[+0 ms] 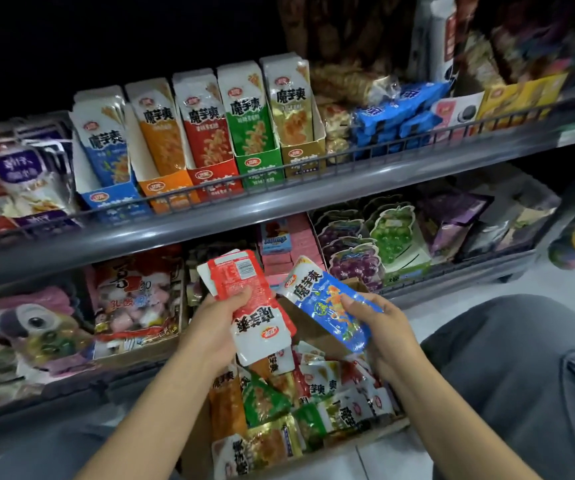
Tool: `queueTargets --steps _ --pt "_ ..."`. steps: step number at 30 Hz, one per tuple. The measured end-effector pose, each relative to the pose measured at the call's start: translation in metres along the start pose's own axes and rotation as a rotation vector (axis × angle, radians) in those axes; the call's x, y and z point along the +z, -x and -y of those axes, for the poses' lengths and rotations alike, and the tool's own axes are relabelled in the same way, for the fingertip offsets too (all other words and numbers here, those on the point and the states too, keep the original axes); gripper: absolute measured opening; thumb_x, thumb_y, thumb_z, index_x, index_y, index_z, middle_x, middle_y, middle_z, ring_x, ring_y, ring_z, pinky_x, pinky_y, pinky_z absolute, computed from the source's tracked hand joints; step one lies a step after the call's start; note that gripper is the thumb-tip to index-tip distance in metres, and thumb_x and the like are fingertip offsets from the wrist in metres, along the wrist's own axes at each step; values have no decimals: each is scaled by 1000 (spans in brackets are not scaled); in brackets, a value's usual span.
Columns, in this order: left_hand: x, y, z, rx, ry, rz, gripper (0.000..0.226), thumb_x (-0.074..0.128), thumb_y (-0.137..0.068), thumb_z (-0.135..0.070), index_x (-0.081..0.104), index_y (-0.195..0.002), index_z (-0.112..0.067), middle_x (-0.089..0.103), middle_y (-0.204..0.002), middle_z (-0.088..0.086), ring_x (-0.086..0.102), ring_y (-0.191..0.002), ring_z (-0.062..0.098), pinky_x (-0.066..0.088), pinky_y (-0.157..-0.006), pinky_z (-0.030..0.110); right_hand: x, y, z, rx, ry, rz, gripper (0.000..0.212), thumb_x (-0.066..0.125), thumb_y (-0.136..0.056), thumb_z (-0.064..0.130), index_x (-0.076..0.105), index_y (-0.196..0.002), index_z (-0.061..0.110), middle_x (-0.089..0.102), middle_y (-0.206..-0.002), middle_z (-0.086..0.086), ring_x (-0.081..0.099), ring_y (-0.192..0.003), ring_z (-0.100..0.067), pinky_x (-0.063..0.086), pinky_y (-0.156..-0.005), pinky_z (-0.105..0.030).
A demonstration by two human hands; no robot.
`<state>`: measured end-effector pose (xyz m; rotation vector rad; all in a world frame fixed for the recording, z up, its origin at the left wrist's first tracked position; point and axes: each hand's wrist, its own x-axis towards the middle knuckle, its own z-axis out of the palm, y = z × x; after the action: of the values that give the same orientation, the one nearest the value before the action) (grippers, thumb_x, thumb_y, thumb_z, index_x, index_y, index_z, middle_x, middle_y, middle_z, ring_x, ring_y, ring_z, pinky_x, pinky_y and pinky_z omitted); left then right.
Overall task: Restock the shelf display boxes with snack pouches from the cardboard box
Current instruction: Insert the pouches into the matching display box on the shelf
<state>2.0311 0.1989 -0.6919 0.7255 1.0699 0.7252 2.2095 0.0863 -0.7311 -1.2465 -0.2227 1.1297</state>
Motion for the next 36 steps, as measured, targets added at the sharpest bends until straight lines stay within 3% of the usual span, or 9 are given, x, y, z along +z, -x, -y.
queueTargets --steps 4,6,10,16,25,28,31,34,36 --pt "3 1 -14 35 -7 64 47 71 -70 -4 59 -116 -4 70 -104 18 70 -83 28 57 -63 41 17 0 16 29 17 169 29 75 -67 10 52 -84 8 68 -80 -18 64 -59 -26 54 -56 -33" --pt "7 1 -22 105 -17 48 33 71 -73 -1 62 -104 -7 72 -92 13 71 -74 24 57 -58 37 28 -1 24 -8 13 237 24 70 -70 2 52 -86 6 70 -78 -16 66 -59 -23 55 -54 -33" --pt "15 3 -44 253 -91 19 20 65 -84 -1 60 -99 -12 71 -95 9 69 -81 24 56 -66 38 55 -6 41 -84 8 354 33 58 -79 -8 58 -111 2 69 -103 -20 68 -80 -29 57 -72 -43" --pt "24 1 -69 404 -240 79 21 67 -85 -9 63 -105 -16 73 -100 5 69 -94 25 52 -88 49 90 -15 62 -160 138 407 29 54 -90 -1 58 -118 9 70 -108 -15 68 -94 -32 54 -84 -50" --pt "17 -13 -97 479 -223 142 34 72 -76 0 61 -106 -14 75 -95 2 72 -85 18 55 -71 33 135 -37 103 -234 329 413 20 63 -85 4 62 -105 3 71 -103 -17 68 -87 -29 51 -87 -47" --pt "14 -15 -110 517 -283 165 31 71 -76 3 62 -99 -16 75 -84 -5 71 -77 10 55 -62 23 154 -47 126 -269 379 419 24 65 -86 14 60 -109 8 73 -97 -7 69 -75 -17 53 -71 -34" --pt "3 -17 -122 520 -342 132 32 73 -75 2 62 -96 -19 75 -88 -3 71 -79 11 55 -68 26 174 -55 147 -289 457 393 19 68 -84 10 59 -101 5 71 -73 0 64 -54 -5 50 -49 -19" --pt "-9 -16 -135 553 -402 85 28 75 -76 -1 61 -91 -21 74 -79 -9 70 -70 3 51 -57 14 195 -63 160 -276 599 449 21 72 -80 8 56 -94 6 71 -80 -6 70 -67 -16 54 -53 -25" --pt "-18 -16 -141 546 -370 53 26 75 -76 -2 61 -89 -20 73 -78 -9 69 -67 2 50 -55 14 210 -64 166 -305 701 467 20 74 -78 8 56 -88 9 72 -78 -5 70 -67 -16 53 -51 -25"
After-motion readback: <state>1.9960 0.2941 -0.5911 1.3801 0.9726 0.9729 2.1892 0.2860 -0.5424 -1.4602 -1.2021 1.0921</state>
